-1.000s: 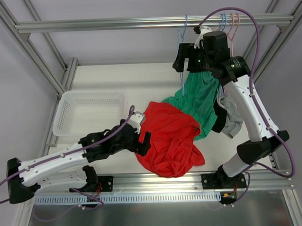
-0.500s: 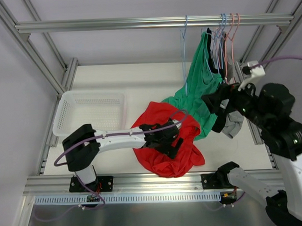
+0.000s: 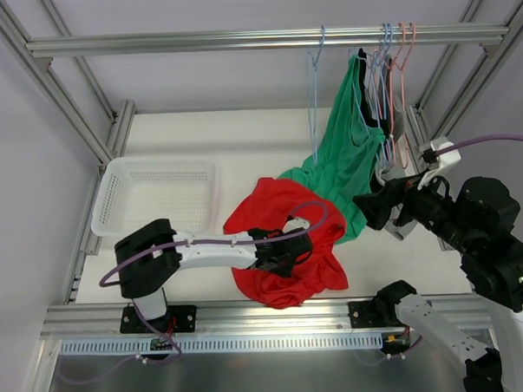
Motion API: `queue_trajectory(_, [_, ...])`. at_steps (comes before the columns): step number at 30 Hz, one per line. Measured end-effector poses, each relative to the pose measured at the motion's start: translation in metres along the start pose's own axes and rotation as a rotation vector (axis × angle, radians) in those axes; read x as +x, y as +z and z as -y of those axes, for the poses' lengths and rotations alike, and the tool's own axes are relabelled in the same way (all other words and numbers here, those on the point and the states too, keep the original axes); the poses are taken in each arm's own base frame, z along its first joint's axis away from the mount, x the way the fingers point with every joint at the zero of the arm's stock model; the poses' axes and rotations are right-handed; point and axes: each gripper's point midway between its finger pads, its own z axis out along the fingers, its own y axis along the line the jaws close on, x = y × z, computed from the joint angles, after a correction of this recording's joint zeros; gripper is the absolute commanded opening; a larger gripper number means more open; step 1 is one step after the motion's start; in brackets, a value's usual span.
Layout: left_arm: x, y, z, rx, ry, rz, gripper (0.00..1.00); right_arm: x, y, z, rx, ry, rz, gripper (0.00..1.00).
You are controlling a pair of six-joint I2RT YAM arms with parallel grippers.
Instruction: Remove the tank top from the hanger
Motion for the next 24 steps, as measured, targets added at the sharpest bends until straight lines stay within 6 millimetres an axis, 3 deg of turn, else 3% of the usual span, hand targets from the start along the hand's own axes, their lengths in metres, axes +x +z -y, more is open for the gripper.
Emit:
queue_trajectory(4, [-0.010,-0.049,-0.033,-0.100,-0.005,0.097,0.00,-0.002,-0.009,-0.002,-0.010,-0.011,0.029,0.99])
queue_trajectory(6, [-0.032,-0.088,-0.040,-0.096,-0.025,0.213,0.00,-0.002,-0.009,-0.002,-0.010,-0.013,0.030,1.00])
queue_trajectory(12, [-0.109,-0.230,-0.070,-0.085,-0.135,0.598,0.00,0.002,-0.005,0.000,-0.004,-0.010,0.018,0.99])
queue_trajectory(19, [-0.181,-0.346,-0.132,-0.229,-0.231,0.834,0.00,-0.002,-0.003,-0.001,-0.008,-0.011,0.034,1.00])
queue_trajectory(24, [-0.225,-0.450,-0.146,-0.275,-0.228,1.042,0.00,-0.005,-0.001,-0.001,-0.009,-0.012,0.038,0.99])
